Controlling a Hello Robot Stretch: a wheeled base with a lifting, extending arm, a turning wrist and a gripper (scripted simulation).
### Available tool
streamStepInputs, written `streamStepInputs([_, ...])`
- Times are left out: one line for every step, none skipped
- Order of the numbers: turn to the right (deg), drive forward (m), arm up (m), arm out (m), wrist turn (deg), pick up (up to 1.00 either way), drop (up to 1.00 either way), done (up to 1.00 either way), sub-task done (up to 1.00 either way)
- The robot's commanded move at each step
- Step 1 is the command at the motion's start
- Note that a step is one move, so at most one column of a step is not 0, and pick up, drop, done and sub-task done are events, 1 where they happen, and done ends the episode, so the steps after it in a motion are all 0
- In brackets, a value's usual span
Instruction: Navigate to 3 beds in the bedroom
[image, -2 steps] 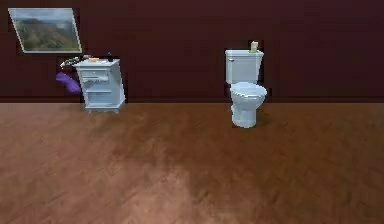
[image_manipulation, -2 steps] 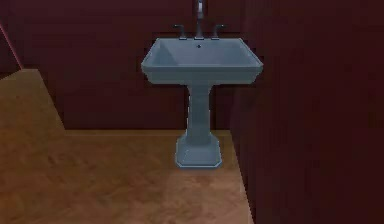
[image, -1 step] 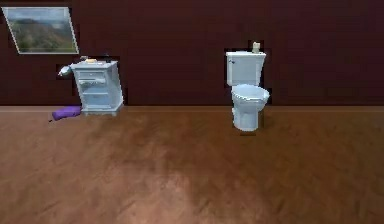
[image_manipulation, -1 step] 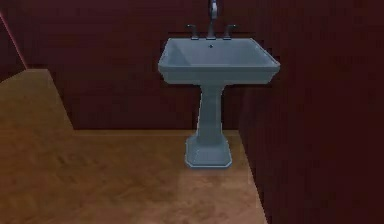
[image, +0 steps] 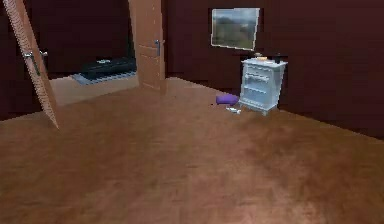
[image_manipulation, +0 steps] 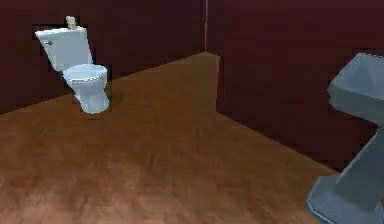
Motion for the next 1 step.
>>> streamStepInputs([-21.0,0.0,0.0,0.0,0.0,0.0,0.0,0.0,0.0])
